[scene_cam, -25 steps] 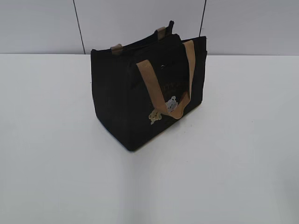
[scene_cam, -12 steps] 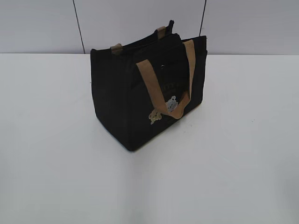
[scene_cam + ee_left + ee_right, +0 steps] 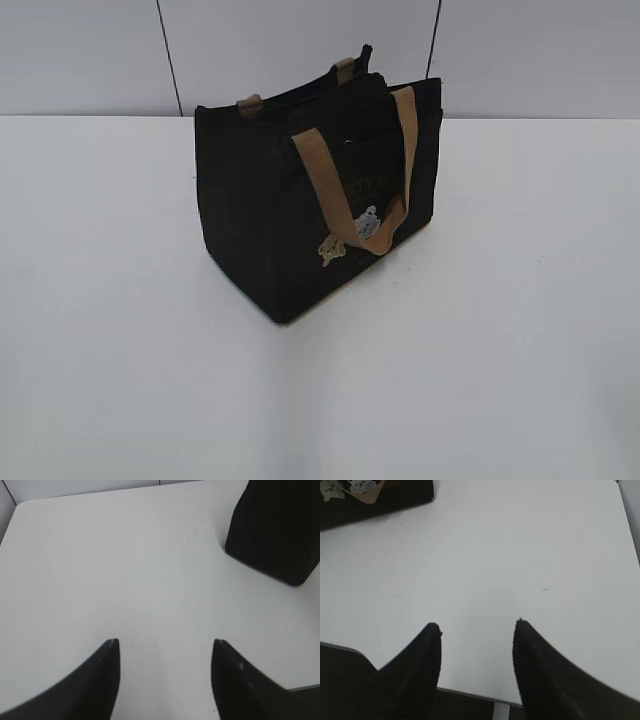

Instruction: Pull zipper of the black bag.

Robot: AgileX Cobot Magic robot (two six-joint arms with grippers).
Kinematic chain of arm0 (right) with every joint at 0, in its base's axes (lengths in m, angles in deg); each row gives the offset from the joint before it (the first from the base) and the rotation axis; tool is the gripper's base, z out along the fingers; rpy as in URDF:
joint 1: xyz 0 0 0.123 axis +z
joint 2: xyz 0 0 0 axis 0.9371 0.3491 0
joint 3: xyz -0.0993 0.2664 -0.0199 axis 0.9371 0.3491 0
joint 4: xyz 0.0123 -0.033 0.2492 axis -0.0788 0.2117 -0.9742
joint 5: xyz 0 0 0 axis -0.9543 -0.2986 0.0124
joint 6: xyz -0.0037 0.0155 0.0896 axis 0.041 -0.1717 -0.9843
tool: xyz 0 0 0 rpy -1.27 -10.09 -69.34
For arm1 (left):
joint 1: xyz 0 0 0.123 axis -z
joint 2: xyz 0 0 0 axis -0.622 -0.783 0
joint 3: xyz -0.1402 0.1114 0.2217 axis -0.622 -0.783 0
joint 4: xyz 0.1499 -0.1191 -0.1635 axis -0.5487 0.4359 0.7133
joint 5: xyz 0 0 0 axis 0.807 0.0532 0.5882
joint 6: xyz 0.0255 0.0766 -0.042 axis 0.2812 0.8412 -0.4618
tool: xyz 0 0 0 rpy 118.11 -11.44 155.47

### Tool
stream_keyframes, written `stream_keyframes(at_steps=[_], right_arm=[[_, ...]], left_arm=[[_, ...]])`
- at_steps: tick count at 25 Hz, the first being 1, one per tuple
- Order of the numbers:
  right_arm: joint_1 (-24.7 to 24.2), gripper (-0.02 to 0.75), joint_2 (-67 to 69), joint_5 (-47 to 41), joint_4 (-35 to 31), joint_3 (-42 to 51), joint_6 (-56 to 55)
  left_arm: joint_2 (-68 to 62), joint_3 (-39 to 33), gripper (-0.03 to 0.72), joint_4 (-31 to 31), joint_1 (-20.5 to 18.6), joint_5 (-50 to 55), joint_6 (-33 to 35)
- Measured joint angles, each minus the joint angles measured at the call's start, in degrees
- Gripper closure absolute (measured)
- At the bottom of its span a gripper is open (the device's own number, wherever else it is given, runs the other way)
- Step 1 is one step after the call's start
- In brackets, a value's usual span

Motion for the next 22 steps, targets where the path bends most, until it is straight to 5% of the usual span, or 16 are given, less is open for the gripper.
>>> stream_keyframes(at_steps=[6, 14, 22], right_arm=[[0.1, 0.377, 0.0, 0.0, -0.1, 0.0, 0.0], [0.2, 0.377, 0.0, 0.0, -0.2, 0.0, 0.0], [0.2, 0.377, 0.0, 0.0, -0.2, 0.0, 0.0]], left_arm=[[0.0, 0.0, 0.252, 0.0, -0.9, 0.0, 0.0], [0.0, 0.0, 0.252, 0.0, -7.0, -0.1, 0.0], [0.0, 0.0, 0.252, 0.0, -7.3, -0.1, 0.0]])
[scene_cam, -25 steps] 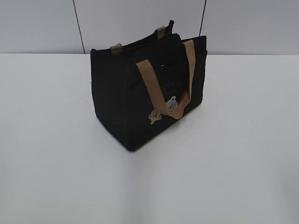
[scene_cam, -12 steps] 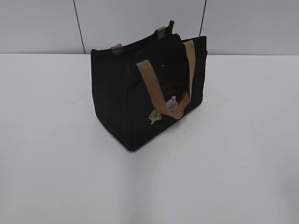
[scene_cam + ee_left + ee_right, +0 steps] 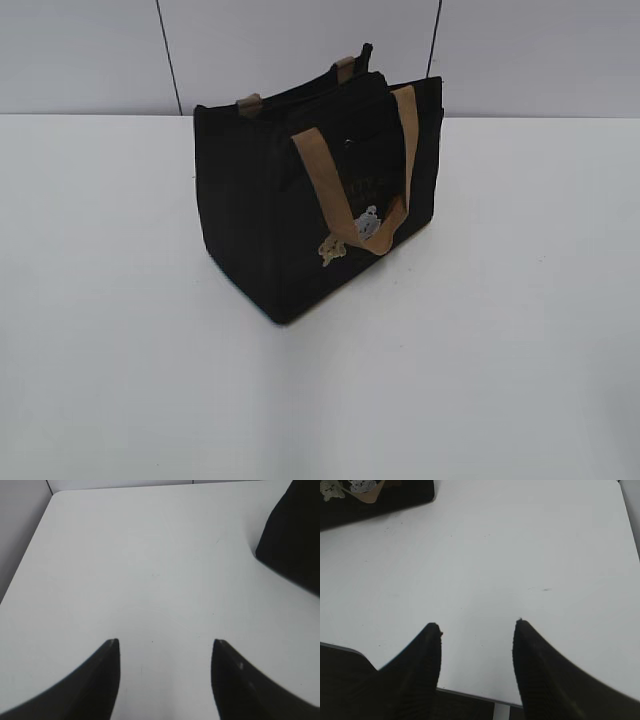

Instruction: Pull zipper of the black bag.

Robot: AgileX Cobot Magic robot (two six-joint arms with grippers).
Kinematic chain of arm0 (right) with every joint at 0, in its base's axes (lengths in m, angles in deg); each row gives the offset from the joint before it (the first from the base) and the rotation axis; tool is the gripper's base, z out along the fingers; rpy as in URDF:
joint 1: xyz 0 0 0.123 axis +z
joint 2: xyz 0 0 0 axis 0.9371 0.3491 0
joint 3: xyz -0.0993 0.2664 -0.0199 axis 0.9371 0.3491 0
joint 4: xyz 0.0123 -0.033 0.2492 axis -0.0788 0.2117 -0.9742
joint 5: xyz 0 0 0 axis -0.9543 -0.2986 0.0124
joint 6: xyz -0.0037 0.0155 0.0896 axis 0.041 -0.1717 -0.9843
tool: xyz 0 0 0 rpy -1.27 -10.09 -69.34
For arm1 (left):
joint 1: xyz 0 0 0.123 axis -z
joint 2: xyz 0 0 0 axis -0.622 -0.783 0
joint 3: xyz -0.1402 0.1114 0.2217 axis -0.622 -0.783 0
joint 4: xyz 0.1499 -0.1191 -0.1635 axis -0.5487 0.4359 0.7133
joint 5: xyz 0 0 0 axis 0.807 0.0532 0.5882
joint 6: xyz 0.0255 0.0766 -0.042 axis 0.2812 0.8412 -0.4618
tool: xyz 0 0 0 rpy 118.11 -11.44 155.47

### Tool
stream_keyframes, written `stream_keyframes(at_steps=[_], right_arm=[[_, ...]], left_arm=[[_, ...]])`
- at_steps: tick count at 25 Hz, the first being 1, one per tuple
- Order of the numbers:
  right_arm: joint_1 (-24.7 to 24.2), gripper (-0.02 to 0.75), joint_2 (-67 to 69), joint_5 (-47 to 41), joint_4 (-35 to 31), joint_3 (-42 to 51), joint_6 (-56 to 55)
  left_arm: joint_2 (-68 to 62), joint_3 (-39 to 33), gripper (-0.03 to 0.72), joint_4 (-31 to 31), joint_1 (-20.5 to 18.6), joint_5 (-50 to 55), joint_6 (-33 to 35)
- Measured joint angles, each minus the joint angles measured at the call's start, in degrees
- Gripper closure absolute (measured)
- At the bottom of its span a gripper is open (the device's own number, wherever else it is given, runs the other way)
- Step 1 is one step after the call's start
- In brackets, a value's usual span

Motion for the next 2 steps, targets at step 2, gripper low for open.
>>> stream_keyframes(at_steps=[2], right_arm=[[0.0, 0.377, 0.0, 0.0, 0.0, 0.0, 0.0]], left_arm=[[0.0, 0.0, 0.252, 0.0, 0.0, 0.0, 0.0]])
